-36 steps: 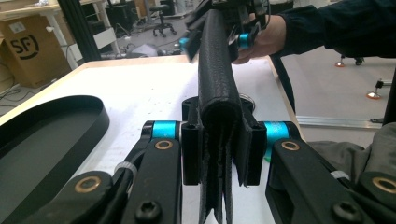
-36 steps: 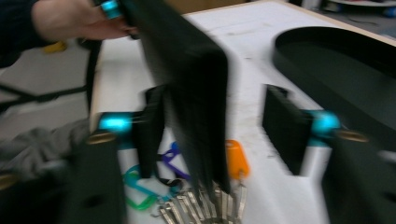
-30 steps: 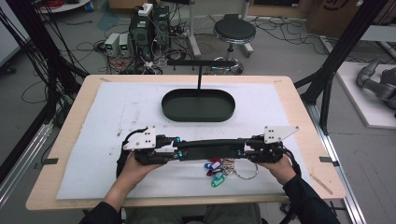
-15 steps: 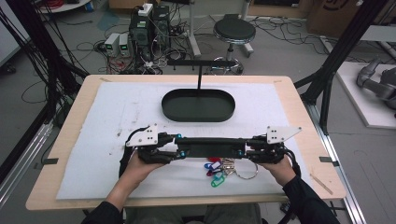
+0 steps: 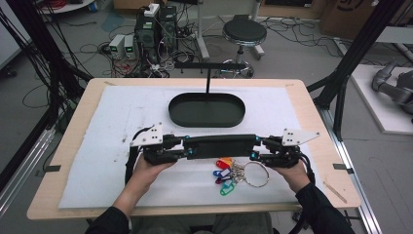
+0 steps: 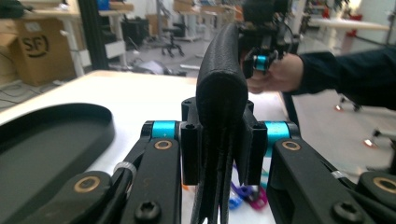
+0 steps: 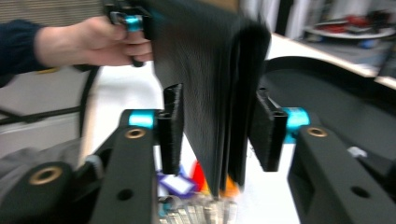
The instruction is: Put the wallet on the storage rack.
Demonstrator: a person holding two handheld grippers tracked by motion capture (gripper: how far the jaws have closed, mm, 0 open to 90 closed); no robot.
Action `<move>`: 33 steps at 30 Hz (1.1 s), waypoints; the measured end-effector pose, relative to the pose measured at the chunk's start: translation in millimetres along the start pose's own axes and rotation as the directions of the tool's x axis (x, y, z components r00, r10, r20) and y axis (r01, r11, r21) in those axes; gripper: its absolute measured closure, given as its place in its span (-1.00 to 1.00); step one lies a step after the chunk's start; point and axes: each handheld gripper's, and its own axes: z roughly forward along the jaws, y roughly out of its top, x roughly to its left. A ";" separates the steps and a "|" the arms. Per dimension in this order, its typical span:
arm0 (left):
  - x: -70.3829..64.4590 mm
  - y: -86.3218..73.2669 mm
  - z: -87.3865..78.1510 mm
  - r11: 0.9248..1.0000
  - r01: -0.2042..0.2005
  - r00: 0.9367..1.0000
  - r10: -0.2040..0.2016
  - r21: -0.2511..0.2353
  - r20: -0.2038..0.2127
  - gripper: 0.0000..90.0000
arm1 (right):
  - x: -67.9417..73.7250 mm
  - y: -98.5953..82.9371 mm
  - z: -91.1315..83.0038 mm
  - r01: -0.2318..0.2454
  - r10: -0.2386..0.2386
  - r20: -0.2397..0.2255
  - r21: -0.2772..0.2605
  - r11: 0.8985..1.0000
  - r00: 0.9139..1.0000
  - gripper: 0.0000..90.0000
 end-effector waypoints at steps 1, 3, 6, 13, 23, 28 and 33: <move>2.1 1.7 -0.9 1.000 -0.003 1.000 0.003 -0.006 -0.018 0.66 | -1.7 0.0 -3.6 0.005 -0.005 0.034 -0.003 1.000 0.999 0.26; 6.9 5.2 -2.3 1.000 -0.015 0.998 0.015 -0.009 -0.057 0.66 | -4.6 -1.0 -11.3 0.002 -0.002 0.111 -0.002 1.000 0.994 0.23; 14.4 7.8 -2.6 1.000 -0.029 0.992 0.029 -0.001 -0.123 0.66 | -10.8 -3.5 -22.4 0.001 -0.002 0.237 0.005 1.000 0.972 0.17; 36.0 7.6 5.3 0.999 -0.049 0.965 0.053 0.021 -0.256 0.66 | -25.8 -9.7 -47.4 -0.075 0.088 0.450 -0.047 0.996 0.889 0.04; 72.7 2.0 29.0 0.997 -0.044 0.937 0.062 0.060 -0.344 0.65 | -34.9 -16.7 -61.5 -0.116 0.132 0.515 -0.063 0.991 0.847 0.02; 91.2 -4.3 39.6 0.997 -0.033 0.928 0.054 0.063 -0.370 0.65 | -34.8 -16.9 -60.4 -0.116 0.131 0.511 -0.061 0.991 0.849 0.02; 108.3 -15.1 47.6 0.999 -0.003 0.915 0.023 0.049 -0.403 0.65 | -34.9 -17.0 -59.8 -0.110 0.124 0.512 -0.057 0.992 0.850 0.03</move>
